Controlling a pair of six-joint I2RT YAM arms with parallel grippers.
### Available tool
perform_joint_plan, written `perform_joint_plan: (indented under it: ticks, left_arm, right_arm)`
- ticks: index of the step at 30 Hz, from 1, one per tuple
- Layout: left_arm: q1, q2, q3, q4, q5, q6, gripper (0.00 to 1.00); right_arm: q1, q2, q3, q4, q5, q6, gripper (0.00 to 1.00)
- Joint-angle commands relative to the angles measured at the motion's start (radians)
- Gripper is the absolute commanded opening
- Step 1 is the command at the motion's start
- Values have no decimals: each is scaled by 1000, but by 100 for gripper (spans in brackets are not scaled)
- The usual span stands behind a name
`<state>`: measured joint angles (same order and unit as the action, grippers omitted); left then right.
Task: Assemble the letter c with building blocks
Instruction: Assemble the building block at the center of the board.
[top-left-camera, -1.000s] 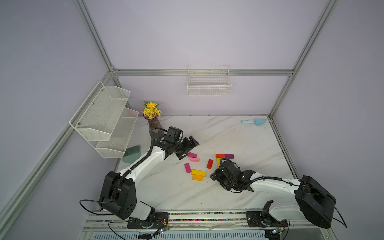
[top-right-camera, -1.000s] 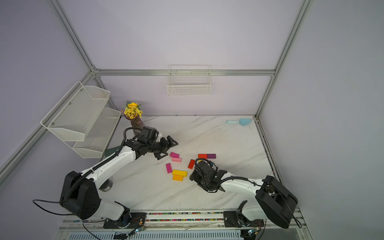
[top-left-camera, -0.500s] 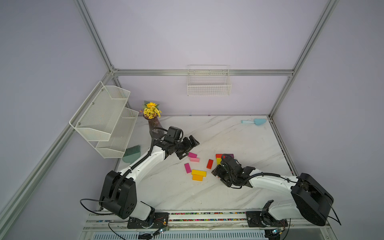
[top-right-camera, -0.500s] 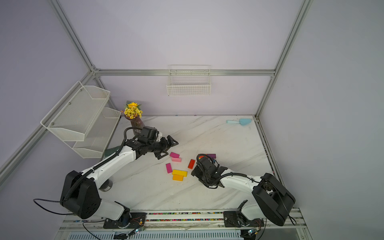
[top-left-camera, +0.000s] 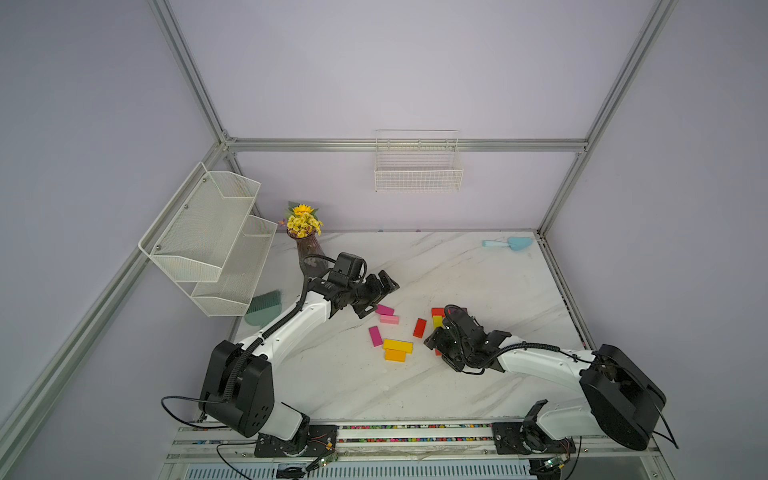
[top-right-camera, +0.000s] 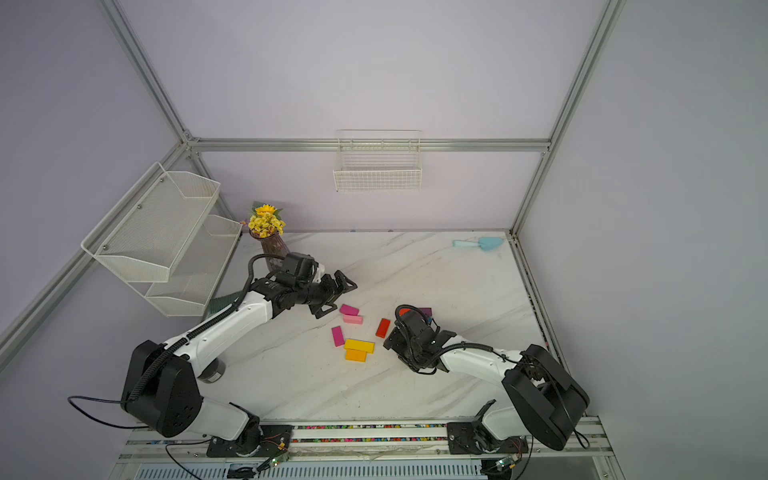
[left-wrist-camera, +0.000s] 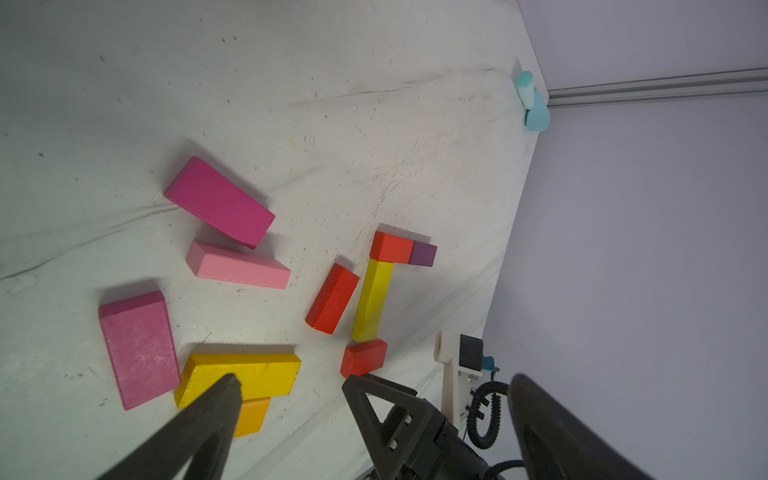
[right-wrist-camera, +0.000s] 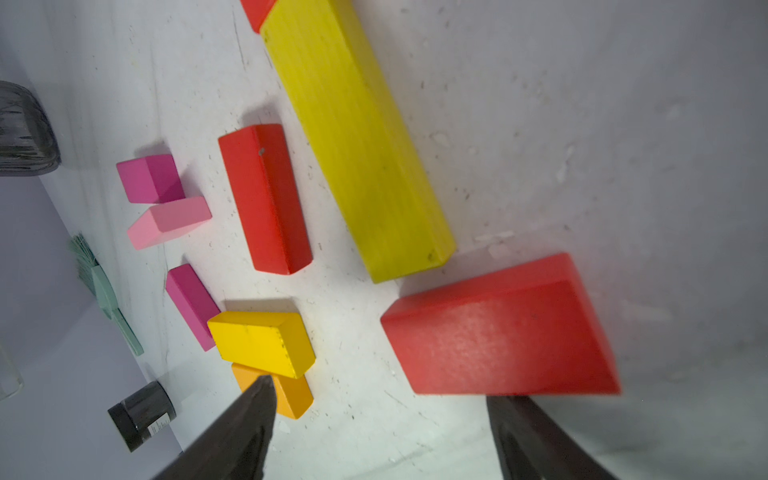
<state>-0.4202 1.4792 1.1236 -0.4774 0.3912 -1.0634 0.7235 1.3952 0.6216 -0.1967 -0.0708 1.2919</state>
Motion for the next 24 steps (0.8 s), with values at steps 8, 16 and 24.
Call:
perform_joint_plan:
  ticks: [8, 16, 24]
  left_arm:
    - [-2, 4, 15, 31, 20, -3, 100]
    - [-2, 1, 11, 31, 20, -3, 100]
    - [-2, 3, 10, 34, 20, -3, 100]
  right_arm:
    - [-15, 22, 12, 14, 2, 3, 82]
    - [-24, 24, 11, 16, -3, 2, 82]
    - [-30, 25, 6, 20, -11, 2, 82]
